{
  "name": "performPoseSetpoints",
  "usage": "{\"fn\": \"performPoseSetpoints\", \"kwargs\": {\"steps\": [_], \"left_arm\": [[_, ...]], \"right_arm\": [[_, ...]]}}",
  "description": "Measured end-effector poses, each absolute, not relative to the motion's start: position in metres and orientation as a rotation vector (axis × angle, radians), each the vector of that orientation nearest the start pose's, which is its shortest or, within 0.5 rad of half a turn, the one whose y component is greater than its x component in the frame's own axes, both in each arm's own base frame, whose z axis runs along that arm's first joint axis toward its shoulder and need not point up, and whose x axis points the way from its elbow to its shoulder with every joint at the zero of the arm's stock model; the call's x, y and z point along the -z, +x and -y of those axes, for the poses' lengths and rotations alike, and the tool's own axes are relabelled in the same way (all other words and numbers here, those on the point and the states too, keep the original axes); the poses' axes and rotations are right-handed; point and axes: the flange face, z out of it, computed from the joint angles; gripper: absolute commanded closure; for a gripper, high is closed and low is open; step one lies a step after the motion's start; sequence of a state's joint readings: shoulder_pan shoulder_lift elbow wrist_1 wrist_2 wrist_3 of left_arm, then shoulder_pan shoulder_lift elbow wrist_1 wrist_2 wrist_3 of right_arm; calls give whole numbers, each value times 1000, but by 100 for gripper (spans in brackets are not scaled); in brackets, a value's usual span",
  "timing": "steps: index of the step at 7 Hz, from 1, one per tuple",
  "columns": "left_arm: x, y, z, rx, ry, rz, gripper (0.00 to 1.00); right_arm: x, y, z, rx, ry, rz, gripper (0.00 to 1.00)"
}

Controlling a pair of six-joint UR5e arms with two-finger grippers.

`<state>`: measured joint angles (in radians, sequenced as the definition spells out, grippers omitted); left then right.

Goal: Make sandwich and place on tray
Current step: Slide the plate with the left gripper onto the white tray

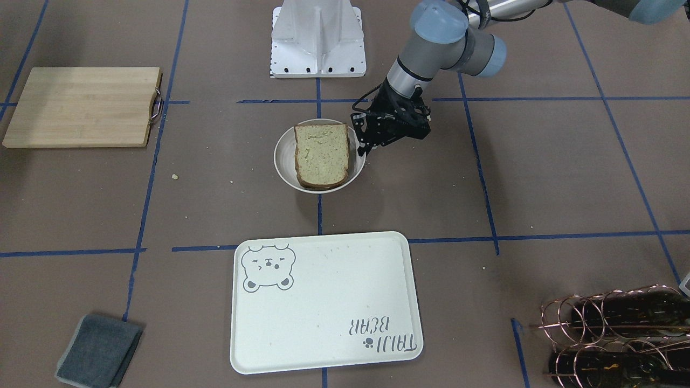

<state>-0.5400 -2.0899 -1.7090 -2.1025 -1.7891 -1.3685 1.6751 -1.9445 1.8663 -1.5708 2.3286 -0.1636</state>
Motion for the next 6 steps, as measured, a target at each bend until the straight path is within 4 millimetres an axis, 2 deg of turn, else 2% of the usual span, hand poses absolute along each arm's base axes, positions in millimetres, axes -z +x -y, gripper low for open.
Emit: {"fn": "performPoseSetpoints", "kwargs": {"steps": [2, 3, 4, 5, 6], "left_arm": [[-215, 503, 533, 155, 304, -1106, 100], [-213, 507, 581, 141, 323, -1068, 100], [-217, 514, 619, 131, 343, -1046, 100], [-225, 524, 641, 126, 353, -1038, 100], [-237, 532, 652, 125, 358, -1030, 100]], "right_arm": [[-669, 99, 321, 27, 27, 761, 0], [-669, 99, 321, 27, 28, 760, 0], [-669, 99, 321, 27, 28, 759, 0], [-668, 99, 322, 29, 33, 758, 0], [-668, 99, 322, 31, 40, 758, 0]]}}
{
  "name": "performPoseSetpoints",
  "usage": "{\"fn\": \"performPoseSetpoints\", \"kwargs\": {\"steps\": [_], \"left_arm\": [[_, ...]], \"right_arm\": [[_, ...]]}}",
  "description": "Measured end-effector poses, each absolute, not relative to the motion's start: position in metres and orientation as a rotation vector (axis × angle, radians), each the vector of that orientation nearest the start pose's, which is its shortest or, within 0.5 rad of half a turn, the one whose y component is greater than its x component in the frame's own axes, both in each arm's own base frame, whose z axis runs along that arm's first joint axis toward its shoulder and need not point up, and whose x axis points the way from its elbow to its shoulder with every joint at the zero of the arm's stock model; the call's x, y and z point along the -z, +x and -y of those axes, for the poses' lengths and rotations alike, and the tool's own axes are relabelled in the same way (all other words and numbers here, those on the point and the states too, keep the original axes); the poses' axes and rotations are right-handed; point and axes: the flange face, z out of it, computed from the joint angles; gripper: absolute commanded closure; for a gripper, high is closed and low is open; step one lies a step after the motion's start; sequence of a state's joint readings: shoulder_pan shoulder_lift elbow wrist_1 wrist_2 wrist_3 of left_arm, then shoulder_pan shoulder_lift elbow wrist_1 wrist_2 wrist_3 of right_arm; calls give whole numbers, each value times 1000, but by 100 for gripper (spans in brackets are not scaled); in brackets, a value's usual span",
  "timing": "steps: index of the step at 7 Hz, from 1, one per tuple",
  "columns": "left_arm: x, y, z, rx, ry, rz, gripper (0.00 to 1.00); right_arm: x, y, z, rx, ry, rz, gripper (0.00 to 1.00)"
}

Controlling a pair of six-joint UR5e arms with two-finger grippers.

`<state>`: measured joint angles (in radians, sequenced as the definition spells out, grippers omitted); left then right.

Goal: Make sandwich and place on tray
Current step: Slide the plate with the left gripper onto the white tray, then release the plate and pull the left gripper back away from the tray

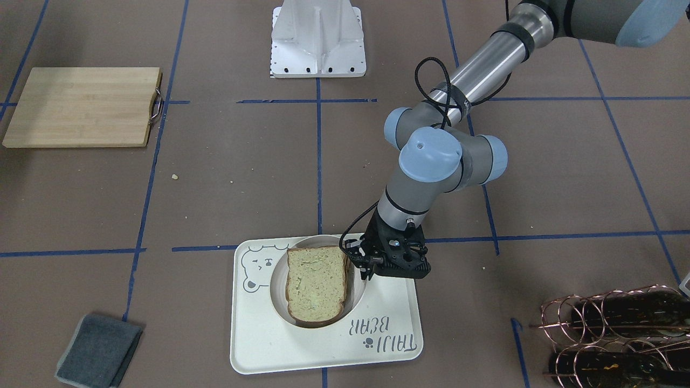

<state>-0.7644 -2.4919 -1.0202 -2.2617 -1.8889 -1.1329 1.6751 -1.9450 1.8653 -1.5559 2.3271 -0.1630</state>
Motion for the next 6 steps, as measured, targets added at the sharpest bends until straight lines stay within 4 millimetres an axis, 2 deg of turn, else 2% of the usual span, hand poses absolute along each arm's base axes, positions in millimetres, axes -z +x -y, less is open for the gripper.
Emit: {"fn": "performPoseSetpoints", "kwargs": {"steps": [1, 2, 4, 5, 6], "left_arm": [[-246, 537, 656, 123, 365, -1021, 41], [-251, 539, 657, 106, 377, -1011, 0], [-254, 532, 659, 25, 434, -988, 0], [-255, 517, 658, 10, 456, -986, 0], [-261, 490, 654, -10, 479, -975, 0]], "right_arm": [[-668, 99, 322, 32, 42, 757, 0], [-669, 99, 321, 32, 42, 757, 0], [-670, 99, 321, 32, 41, 757, 0], [-670, 99, 320, 32, 40, 758, 0], [-670, 99, 319, 30, 38, 758, 0]]}}
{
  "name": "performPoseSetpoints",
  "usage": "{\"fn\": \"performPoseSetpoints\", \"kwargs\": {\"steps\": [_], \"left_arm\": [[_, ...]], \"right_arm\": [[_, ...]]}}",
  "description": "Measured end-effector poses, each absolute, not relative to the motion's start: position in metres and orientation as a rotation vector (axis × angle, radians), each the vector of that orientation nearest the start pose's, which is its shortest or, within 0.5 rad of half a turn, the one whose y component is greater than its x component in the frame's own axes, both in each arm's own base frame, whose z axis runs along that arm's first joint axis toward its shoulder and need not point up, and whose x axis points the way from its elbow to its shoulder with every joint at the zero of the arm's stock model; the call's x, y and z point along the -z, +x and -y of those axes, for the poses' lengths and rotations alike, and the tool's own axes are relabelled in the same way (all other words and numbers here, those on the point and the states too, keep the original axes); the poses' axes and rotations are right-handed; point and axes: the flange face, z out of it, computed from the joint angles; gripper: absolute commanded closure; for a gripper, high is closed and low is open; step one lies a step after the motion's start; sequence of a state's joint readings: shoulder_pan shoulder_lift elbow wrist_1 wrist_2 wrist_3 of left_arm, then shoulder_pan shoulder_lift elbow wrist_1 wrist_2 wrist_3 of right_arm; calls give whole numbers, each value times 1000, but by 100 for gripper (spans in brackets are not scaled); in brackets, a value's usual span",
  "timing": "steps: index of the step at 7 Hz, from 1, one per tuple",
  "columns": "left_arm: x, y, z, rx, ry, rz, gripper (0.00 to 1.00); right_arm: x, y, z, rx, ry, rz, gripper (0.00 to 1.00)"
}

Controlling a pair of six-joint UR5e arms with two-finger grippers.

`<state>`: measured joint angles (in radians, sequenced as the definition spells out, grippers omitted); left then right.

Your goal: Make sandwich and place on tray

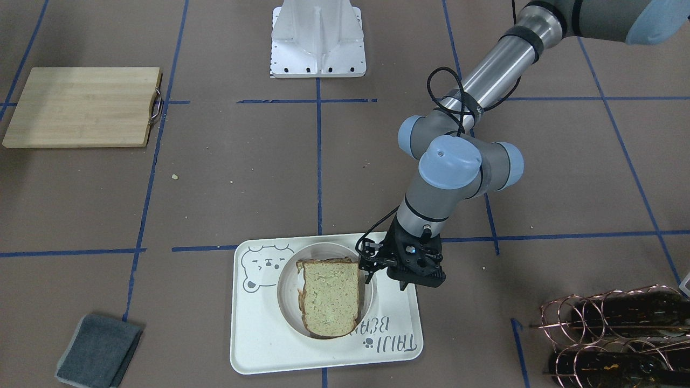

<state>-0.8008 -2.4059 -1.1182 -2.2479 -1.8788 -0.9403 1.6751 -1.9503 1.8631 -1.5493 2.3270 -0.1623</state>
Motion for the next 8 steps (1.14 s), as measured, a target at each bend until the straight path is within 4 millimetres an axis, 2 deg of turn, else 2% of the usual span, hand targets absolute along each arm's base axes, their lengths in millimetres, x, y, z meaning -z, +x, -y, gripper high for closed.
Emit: {"fn": "performPoseSetpoints", "kwargs": {"steps": [1, 2, 4, 5, 6, 7, 8], "left_arm": [[-267, 456, 643, -51, 491, -955, 0], [-273, 417, 622, -93, 486, -944, 0], [-294, 327, 563, -191, 501, -902, 0], [-322, 278, 543, -265, 512, -860, 0], [-363, 219, 533, -349, 507, -824, 0], [-413, 150, 526, -400, 480, -809, 0], [-455, 95, 514, -377, 436, -805, 0]], "right_arm": [[-670, 99, 319, 26, 37, 758, 0], [-669, 99, 320, 23, 37, 759, 0], [-669, 99, 320, 21, 37, 759, 0], [-669, 99, 320, 21, 36, 759, 0], [-670, 99, 319, 22, 36, 758, 0], [-670, 99, 319, 22, 35, 758, 0], [-670, 99, 319, 22, 35, 757, 0]]}}
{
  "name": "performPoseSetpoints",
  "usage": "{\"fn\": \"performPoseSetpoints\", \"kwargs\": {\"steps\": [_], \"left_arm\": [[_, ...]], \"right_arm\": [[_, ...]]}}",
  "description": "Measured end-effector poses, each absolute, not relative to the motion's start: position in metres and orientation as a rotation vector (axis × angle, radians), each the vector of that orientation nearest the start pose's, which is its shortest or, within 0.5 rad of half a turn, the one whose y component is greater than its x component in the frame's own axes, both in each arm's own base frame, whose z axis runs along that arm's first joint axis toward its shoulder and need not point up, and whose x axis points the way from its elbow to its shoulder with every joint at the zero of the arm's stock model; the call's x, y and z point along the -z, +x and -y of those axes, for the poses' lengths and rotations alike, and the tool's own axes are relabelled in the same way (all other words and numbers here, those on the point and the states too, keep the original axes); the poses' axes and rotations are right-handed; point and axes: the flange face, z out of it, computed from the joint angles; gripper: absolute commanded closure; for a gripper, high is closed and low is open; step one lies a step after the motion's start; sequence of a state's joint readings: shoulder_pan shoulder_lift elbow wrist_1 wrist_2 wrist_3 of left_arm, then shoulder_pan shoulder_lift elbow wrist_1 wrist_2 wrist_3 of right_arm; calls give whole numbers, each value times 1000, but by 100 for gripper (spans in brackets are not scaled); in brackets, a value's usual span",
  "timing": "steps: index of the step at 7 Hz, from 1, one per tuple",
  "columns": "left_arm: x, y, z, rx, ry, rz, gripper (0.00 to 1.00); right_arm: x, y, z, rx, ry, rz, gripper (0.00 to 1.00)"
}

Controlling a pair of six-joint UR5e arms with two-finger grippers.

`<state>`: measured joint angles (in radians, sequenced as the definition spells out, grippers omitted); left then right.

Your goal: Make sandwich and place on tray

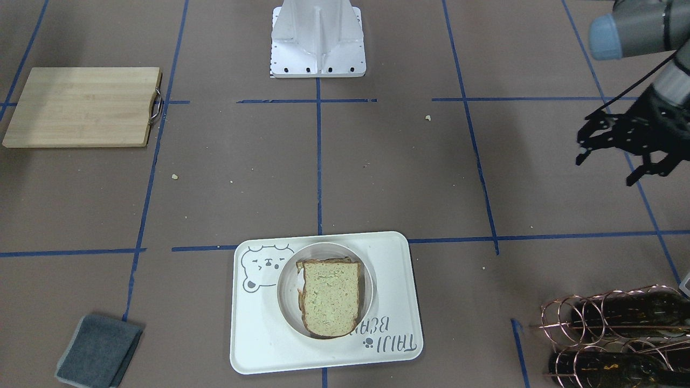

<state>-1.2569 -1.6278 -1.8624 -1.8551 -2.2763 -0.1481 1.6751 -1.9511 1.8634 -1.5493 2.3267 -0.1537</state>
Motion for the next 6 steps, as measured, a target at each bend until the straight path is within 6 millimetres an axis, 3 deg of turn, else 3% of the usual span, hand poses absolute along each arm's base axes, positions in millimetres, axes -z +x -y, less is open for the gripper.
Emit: {"fn": "performPoseSetpoints", "kwargs": {"steps": [1, 3, 6], "left_arm": [[-492, 56, 498, -339, 378, -793, 0], [-548, 8, 470, -300, 246, -760, 0], [-603, -47, 420, -212, 124, -743, 0]], "right_arm": [[-671, 99, 319, 23, 34, 757, 0], [-672, 99, 318, 26, 33, 757, 0], [-672, 98, 316, 28, 32, 758, 0]]}}
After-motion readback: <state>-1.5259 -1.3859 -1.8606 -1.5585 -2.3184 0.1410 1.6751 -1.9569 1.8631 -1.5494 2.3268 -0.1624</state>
